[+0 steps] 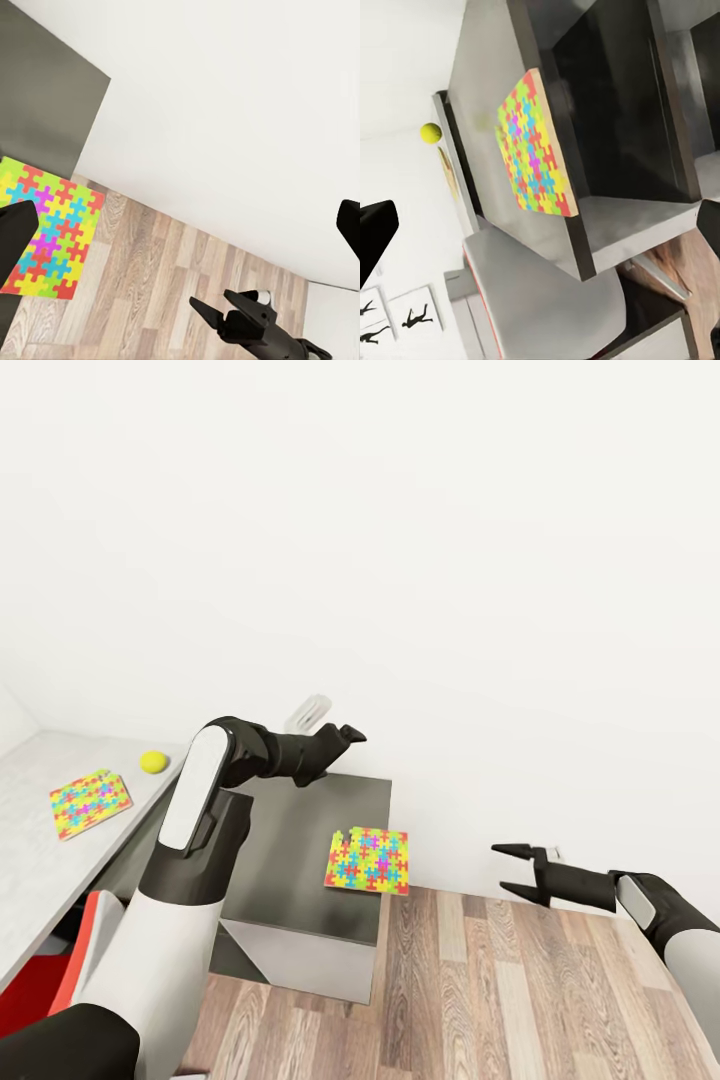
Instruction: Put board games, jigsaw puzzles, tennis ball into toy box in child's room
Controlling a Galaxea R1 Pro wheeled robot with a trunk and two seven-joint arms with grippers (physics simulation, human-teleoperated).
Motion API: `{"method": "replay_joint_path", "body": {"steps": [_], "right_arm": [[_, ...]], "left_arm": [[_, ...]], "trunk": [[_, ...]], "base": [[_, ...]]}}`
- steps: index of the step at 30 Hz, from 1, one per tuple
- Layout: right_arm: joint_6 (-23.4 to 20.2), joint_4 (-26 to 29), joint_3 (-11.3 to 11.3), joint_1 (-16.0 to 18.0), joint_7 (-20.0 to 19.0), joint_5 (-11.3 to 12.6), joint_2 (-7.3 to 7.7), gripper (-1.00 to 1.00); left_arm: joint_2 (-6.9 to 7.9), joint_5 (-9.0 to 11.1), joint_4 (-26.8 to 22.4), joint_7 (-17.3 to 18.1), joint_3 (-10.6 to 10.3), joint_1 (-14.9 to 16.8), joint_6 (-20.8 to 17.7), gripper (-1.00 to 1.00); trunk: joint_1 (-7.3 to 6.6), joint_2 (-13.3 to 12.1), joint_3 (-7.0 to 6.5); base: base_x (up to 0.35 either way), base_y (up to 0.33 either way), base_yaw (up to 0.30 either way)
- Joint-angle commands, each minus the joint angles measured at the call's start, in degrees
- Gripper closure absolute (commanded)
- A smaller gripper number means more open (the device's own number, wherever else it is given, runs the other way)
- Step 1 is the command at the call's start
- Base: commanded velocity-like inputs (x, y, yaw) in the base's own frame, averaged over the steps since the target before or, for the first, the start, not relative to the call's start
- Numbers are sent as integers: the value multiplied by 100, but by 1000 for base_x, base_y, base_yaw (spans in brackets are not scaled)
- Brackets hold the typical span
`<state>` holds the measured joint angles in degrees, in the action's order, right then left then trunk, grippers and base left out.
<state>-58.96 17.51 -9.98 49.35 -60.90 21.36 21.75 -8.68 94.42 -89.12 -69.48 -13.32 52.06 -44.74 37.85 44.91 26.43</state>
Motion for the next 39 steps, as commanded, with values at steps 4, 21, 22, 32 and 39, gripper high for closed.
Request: {"method": "replay_joint_path", "body": {"steps": [4,21,22,32,39], "right_arm": [[-21,-2,-23,4,-104,-35,2,-100],[-11,-18,20,-2,-386,-49,1,-100],[-11,-18,21,-3,-390,-50,-1,-100],[-10,-20,22,-4,-395,-53,-4,-100],[-10,-20,22,-4,-396,-53,-4,-100]], "left_arm": [[-6,35,-2,-76,5,6,-35,-100],[-26,93,-8,-91,5,18,-14,-100],[-27,96,-8,-92,5,20,-12,-100],[-28,104,-9,-92,5,20,-9,-100],[-29,105,-9,-92,5,22,-9,-100]], "trunk": [[89,168,79],[463,849,384],[485,890,402],[704,1291,582],[858,1571,707]], "base": [[0,0,0],[0,0,0],[0,0,0],[0,0,0],[0,0,0]]}}
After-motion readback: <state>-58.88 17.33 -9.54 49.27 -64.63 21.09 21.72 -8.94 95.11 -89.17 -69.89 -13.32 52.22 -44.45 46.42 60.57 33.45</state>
